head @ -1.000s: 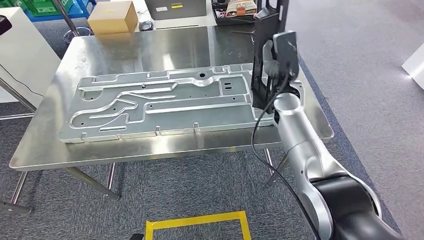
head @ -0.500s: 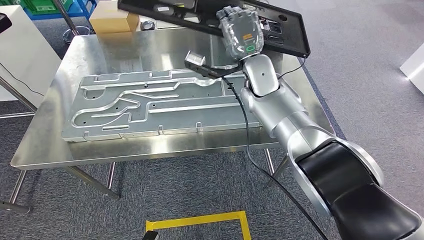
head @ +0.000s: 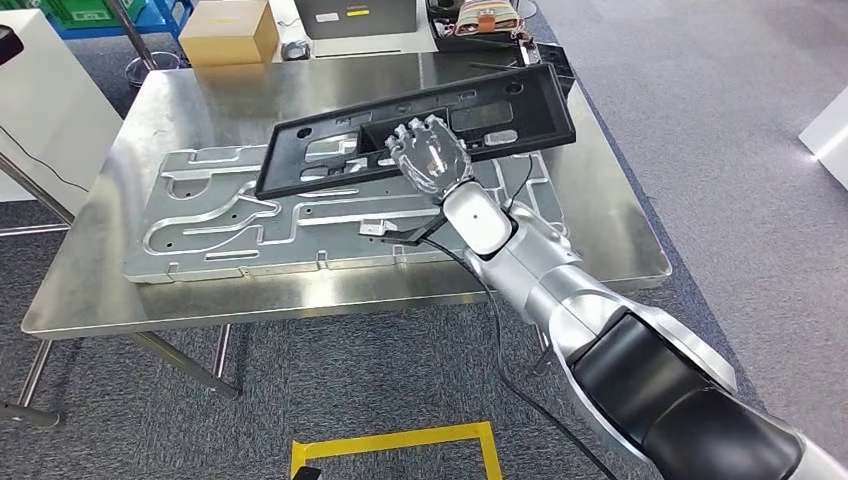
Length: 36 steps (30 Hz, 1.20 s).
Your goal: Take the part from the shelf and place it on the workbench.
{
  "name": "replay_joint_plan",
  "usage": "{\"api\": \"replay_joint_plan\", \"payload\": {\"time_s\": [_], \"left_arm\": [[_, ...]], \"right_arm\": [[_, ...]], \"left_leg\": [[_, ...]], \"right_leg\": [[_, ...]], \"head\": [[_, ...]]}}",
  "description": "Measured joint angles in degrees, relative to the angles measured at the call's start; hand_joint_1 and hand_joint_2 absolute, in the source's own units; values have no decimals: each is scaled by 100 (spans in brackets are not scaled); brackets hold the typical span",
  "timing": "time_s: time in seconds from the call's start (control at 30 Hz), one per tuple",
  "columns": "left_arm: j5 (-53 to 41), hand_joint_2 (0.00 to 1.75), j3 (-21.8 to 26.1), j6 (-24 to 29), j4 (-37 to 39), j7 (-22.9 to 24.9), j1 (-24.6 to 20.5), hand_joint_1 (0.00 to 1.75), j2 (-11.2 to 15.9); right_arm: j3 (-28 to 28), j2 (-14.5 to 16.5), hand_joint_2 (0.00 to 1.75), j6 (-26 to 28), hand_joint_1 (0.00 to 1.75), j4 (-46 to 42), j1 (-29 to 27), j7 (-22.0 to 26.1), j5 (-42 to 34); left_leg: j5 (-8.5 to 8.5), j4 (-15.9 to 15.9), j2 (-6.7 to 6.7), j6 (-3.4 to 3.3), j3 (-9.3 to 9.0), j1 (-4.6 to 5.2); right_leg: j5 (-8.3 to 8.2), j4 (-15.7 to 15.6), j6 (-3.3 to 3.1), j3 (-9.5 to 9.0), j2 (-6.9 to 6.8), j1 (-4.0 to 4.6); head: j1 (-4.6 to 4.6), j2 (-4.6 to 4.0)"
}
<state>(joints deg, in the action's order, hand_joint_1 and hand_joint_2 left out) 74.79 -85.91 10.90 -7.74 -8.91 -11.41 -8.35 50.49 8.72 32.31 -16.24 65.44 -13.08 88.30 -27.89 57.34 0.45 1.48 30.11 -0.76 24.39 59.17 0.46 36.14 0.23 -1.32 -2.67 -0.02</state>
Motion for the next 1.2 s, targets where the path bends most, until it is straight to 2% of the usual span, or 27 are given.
{"api": "replay_joint_plan", "payload": {"time_s": [0.43,0.73,0.83,0.9,0.97,1.0,1.03,1.13,1.17,1.2], "left_arm": [[-34,175,-87,-26,0,-6,39,0,9],[-42,175,-128,3,0,34,34,0,9],[-38,175,-132,22,0,25,31,0,17],[-34,175,-136,44,0,12,22,0,25],[-33,175,-149,67,1,0,5,0,28],[-33,175,-159,78,0,-7,-9,0,28],[-33,175,-169,90,1,-12,-24,0,28],[-21,175,-185,122,0,-23,-48,0,31],[-12,175,-186,131,0,-27,-45,0,31],[-3,175,-188,137,0,-31,-38,0,32]], "right_arm": [[15,-484,175,17,175,195,-441,-187,-12],[-32,-631,175,243,175,214,-595,-149,-13],[-87,-637,175,340,175,214,-625,-136,-39],[-152,-639,175,492,175,213,-658,-122,-90],[-229,-645,175,629,175,211,-682,-115,-127],[-267,-652,175,674,175,210,-683,-114,-134],[-307,-658,175,703,175,207,-683,-113,-139],[-412,-667,175,742,175,199,-734,-80,-130],[-441,-669,175,744,175,199,-768,-59,-120],[-469,-671,175,744,175,199,-795,-41,-107]], "left_leg": [[-5,15,3,-7,10,0],[-8,22,3,-10,13,1],[-30,66,3,-64,36,12],[-11,2,11,-143,39,25],[56,-173,24,-228,-66,7],[88,-250,31,-253,-134,-6],[114,-302,34,-267,-187,-18],[99,-325,33,-273,-231,-23],[75,-317,26,-256,-252,-35],[38,-302,17,-227,-281,-54]], "right_leg": [[-8,-3,13,1,3,0],[-11,-6,16,0,4,-5],[-32,-29,53,4,5,-33],[-109,-30,102,-16,3,-30],[-182,-3,151,-17,-1,-22],[-148,68,167,29,-2,-22],[-45,239,182,132,1,-22],[365,1158,234,680,4,-40],[379,1323,241,806,0,-55],[273,1274,249,824,-5,-76]], "head": [[0,0],[0,0],[0,0],[0,0],[1,0],[1,0],[2,0],[2,0],[2,0],[2,0]]}}
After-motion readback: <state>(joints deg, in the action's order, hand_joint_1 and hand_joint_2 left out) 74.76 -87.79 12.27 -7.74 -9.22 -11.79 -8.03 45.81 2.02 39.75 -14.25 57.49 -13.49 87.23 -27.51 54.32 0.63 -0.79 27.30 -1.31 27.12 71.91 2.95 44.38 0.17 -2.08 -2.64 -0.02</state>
